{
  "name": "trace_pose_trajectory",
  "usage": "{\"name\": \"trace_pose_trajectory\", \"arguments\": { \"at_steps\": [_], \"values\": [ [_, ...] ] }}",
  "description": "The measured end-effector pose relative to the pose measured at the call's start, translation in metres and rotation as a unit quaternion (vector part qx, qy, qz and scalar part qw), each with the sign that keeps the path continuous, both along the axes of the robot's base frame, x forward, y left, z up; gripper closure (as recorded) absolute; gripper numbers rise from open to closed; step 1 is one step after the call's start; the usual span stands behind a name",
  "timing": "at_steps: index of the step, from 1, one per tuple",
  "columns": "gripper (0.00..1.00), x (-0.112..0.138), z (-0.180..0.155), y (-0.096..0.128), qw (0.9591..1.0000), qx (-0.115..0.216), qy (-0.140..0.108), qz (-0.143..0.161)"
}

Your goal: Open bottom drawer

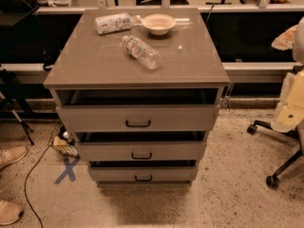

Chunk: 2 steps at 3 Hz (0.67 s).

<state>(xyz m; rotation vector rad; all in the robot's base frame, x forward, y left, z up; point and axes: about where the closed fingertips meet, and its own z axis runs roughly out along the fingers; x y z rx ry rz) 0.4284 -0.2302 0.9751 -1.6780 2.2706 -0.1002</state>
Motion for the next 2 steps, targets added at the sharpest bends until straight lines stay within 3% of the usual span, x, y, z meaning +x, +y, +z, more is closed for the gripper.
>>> {"name": "trace_pose_trajectory", "arguments": {
  "at_steps": [1,2],
  "values": [
    [0.0,-0.011,-0.059,-0.01,0.998,0.049,0.039,-0.011],
    [0.0,-0.03,-0.149,-0.006,0.986,0.138,0.094,-0.011]
  ]
}}
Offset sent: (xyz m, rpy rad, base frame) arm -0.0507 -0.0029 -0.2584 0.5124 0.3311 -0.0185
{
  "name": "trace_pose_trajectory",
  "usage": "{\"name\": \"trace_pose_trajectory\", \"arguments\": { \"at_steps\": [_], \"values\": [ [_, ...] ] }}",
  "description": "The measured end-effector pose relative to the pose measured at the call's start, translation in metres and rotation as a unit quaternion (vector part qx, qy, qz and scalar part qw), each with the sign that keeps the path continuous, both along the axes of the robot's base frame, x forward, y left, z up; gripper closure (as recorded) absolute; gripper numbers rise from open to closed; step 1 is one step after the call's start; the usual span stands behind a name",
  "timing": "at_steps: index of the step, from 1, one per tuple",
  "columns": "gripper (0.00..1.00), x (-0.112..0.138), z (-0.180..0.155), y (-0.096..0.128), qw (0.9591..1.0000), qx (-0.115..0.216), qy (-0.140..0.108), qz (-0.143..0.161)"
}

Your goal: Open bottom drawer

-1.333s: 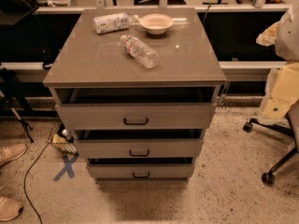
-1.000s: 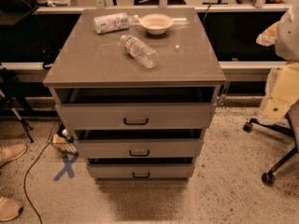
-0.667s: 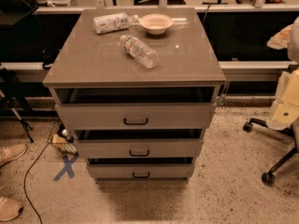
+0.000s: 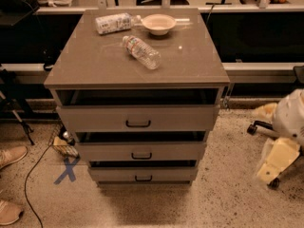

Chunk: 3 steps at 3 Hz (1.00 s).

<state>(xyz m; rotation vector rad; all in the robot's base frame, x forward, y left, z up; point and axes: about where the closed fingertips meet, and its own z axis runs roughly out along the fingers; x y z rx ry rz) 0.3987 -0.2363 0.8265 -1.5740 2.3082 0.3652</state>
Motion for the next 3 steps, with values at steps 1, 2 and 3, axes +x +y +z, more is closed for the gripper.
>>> {"name": "trace_pose_trajectory", "arguments": {
  "at_steps": [1,2,3],
  "values": [
    [0.0,-0.013,-0.081,0.027,0.9939,0.096,0.055,0.007],
    [0.0,-0.015,-0.099,0.033,0.9906,0.116,0.072,0.008],
    [0.0,-0.015,-0.099,0.033,0.9907,0.116,0.072,0.008]
  ]
}}
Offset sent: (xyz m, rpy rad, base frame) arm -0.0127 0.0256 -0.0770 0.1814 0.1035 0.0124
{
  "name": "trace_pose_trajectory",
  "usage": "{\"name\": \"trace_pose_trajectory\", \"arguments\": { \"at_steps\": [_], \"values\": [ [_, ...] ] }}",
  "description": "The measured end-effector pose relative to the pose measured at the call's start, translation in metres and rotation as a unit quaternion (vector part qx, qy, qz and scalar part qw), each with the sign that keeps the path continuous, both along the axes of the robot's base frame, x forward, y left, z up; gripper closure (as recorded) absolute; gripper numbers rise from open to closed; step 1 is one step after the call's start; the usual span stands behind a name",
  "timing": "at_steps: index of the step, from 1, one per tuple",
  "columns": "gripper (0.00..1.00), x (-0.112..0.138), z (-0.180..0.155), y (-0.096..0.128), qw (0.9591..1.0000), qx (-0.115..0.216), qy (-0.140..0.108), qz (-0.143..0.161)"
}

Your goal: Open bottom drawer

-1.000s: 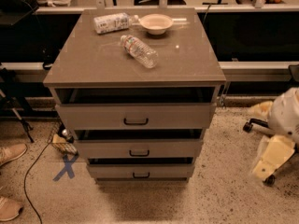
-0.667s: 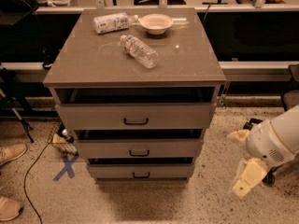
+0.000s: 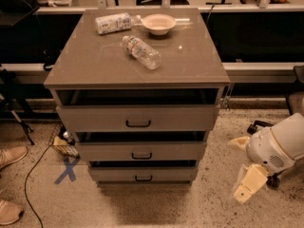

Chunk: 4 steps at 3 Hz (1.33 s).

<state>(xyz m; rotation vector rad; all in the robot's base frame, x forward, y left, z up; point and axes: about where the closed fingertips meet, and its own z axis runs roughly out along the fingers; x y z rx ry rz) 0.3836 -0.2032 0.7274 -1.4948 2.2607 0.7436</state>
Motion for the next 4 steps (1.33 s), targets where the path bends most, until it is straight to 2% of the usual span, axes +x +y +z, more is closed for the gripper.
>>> {"name": "trace_pose_trajectory", "arguments": {
  "at_steps": [1,2,3,4],
  "values": [
    [0.0,0.0,-0.009,0.0,1.0,-0.001,-0.001,-0.006],
    [0.0,-0.004,-0.075,0.003,0.9997,0.013,-0.006,-0.022],
    [0.0,0.005,-0.151,0.023,0.9993,0.026,-0.023,-0.017],
    [0.0,0.029,-0.215,0.057,0.9981,0.036,-0.05,-0.006]
  ]
}}
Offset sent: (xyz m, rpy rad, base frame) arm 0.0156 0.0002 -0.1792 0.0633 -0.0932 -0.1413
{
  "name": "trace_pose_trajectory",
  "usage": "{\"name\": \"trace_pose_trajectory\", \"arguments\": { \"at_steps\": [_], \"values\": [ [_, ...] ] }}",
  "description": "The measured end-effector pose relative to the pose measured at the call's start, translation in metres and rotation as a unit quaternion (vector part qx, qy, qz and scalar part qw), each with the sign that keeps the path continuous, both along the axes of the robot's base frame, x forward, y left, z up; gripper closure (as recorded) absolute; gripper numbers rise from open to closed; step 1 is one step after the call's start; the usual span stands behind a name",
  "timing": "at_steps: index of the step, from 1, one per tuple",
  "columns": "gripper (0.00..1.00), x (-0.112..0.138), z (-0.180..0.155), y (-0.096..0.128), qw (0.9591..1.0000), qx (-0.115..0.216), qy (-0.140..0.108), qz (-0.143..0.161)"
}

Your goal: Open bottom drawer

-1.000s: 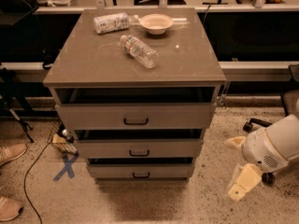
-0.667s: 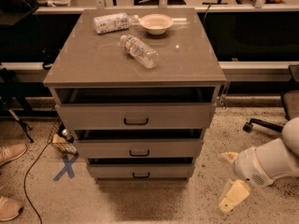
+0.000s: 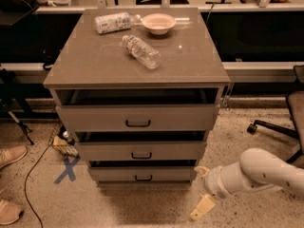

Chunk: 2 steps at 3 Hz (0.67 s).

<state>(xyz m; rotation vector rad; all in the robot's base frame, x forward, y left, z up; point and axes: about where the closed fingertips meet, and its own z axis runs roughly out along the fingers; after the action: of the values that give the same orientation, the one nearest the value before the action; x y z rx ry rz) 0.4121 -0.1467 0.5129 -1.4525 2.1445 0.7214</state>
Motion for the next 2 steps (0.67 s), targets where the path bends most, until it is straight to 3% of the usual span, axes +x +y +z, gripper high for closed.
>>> {"name": "trace_pose_trajectory", "arguments": {
  "at_steps": [1,2],
  "values": [
    [0.0,0.0159,-0.0095,-0.0036,0.9994,-0.004,-0.02,-0.028],
    [0.0,0.0159,-0.0096,-0.0036,0.9994,-0.004,-0.02,-0.028]
  ]
}}
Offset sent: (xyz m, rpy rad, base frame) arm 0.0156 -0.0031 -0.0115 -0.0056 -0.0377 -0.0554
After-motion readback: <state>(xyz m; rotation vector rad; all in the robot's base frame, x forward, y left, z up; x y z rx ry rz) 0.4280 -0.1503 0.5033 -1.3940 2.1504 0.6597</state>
